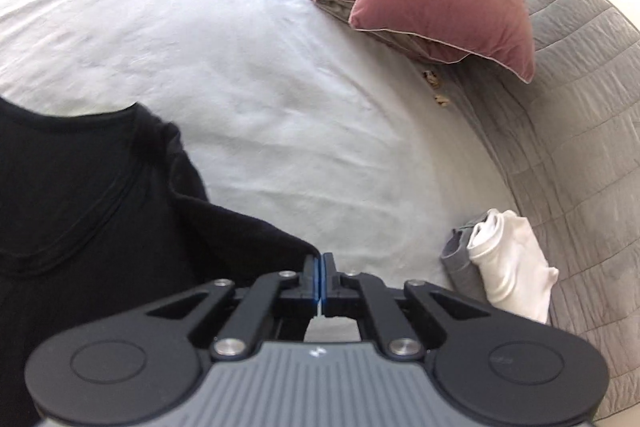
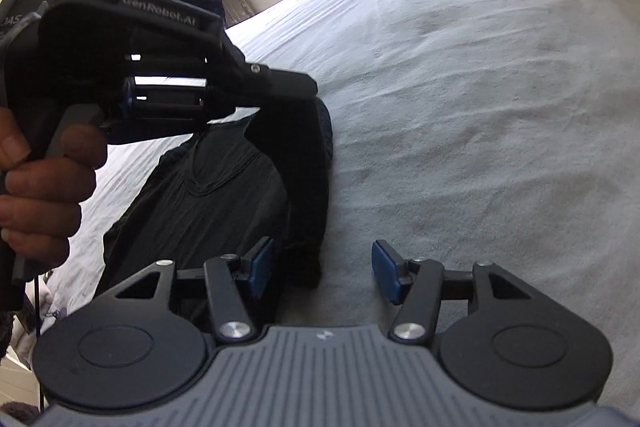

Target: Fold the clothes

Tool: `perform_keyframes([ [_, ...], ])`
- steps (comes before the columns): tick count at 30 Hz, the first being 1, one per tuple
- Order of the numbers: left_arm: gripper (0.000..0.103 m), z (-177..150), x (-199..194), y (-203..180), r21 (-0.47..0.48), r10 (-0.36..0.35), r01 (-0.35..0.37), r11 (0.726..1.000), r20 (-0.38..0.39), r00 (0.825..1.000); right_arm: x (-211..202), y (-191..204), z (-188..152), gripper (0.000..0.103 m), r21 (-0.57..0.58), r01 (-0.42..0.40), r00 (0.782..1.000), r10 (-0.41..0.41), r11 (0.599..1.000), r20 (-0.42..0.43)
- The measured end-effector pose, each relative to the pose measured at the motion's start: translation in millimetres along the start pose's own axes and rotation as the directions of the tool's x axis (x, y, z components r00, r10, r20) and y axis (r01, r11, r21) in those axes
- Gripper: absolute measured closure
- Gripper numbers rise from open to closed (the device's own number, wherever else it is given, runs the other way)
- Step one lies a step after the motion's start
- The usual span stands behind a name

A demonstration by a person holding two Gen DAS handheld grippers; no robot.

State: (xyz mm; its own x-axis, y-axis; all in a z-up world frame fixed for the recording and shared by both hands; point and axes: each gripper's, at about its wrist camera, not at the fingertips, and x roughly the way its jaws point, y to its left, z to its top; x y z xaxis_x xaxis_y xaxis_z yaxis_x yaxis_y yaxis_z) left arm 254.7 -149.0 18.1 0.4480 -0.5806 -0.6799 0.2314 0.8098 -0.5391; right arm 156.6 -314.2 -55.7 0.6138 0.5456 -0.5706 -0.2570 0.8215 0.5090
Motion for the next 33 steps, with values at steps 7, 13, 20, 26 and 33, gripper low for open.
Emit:
perform_keyframes([
  [7, 0.103, 30.0, 30.7, -24.8, 0.017, -0.049, 0.049, 0.999, -0.004, 0.999, 2.7, -28.5, 18.5, 0.045, 0.151, -0.032, 0.997, 0.021, 0.988, 0.07],
  [13, 0.103, 42.4, 51.1, -34.4, -0.004, -0.081, 0.081, 0.997, -0.012, 0.997, 2.5, -56.8, 28.0, 0.045, 0.252, -0.019, 0.985, -0.025, 0.968, 0.17],
  [20, 0.103, 48.2, 55.4, -31.8, -0.008, -0.096, 0.095, 0.995, -0.03, 0.995, 13.7, -60.4, 37.4, 0.045, 0.137, 0.005, 0.971, -0.038, 0.991, 0.238],
  [26, 0.103, 51.2, 59.5, -31.7, -0.002, -0.083, 0.083, 0.997, -0.034, 0.996, 17.3, -67.5, 47.8, 0.087, 0.047, 0.009, 0.969, -0.02, 0.999, 0.248],
  [33, 0.103, 51.1, 86.4, -28.4, -0.009, -0.07, 0.07, 0.998, -0.052, 0.996, -18.9, -75.8, 59.8, 0.101, 0.075, 0.026, 0.99, -0.036, 0.997, 0.134],
])
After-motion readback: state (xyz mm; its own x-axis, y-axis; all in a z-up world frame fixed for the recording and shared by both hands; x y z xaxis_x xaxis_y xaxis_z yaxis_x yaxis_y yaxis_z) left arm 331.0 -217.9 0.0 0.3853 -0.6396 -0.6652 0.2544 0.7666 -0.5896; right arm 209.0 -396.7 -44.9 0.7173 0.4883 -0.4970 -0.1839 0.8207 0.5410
